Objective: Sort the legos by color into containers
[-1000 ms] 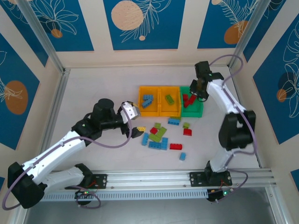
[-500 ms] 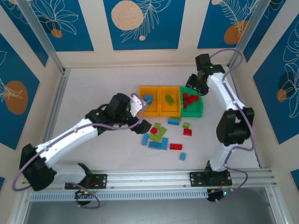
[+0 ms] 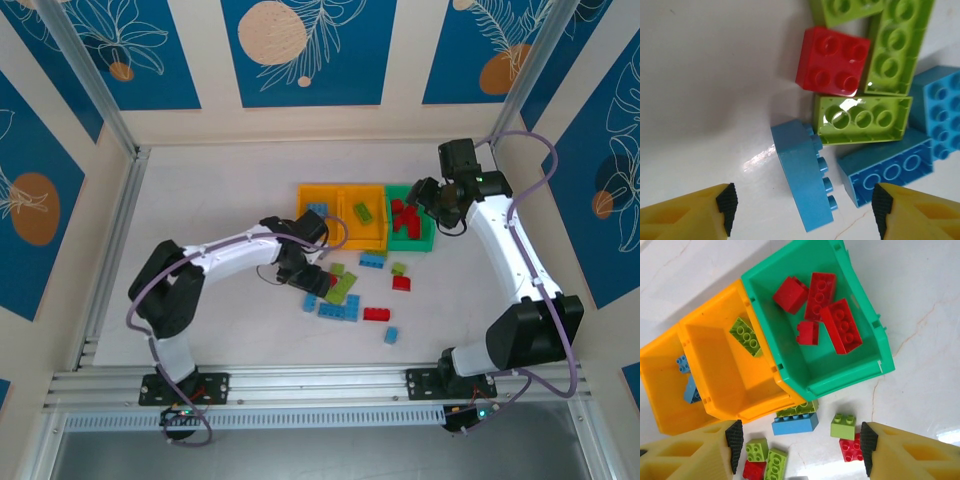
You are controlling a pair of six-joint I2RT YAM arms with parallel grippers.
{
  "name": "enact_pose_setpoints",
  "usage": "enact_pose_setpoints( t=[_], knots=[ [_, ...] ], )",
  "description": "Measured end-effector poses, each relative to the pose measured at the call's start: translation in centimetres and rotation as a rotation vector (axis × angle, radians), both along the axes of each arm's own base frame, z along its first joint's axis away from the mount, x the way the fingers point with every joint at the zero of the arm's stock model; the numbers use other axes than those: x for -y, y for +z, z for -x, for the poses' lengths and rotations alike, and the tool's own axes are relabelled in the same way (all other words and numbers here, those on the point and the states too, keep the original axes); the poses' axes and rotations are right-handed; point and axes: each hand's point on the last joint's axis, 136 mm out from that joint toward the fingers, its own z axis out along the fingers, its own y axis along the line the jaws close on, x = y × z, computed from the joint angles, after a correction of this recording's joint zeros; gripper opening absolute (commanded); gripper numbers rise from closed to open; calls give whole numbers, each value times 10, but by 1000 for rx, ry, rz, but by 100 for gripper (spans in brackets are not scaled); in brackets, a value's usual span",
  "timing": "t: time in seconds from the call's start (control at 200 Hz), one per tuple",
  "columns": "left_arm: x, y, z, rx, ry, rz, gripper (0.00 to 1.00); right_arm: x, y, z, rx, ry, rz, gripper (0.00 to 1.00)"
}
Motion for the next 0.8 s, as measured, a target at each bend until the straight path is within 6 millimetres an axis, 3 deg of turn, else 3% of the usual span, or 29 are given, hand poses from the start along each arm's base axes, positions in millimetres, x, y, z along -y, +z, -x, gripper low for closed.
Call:
enact_pose_setpoints(
  t=[0.48, 0.56, 0.685, 0.8],
  knots=[
    [-1, -26, 10, -81, 0, -45, 32, -6, -6, -6, -13, -4, -39, 66],
    [-1, -26, 10, -80, -4, -45, 30, -6, -6, -6, -13, -3, -42, 66],
    [1, -17, 8, -67, -7, -31, 26, -6, -5, -5, -12, -3, -43, 66],
    [8, 20, -2, 5, -20, 21, 23, -6, -3, -5, -7, -6, -45, 66]
  ],
)
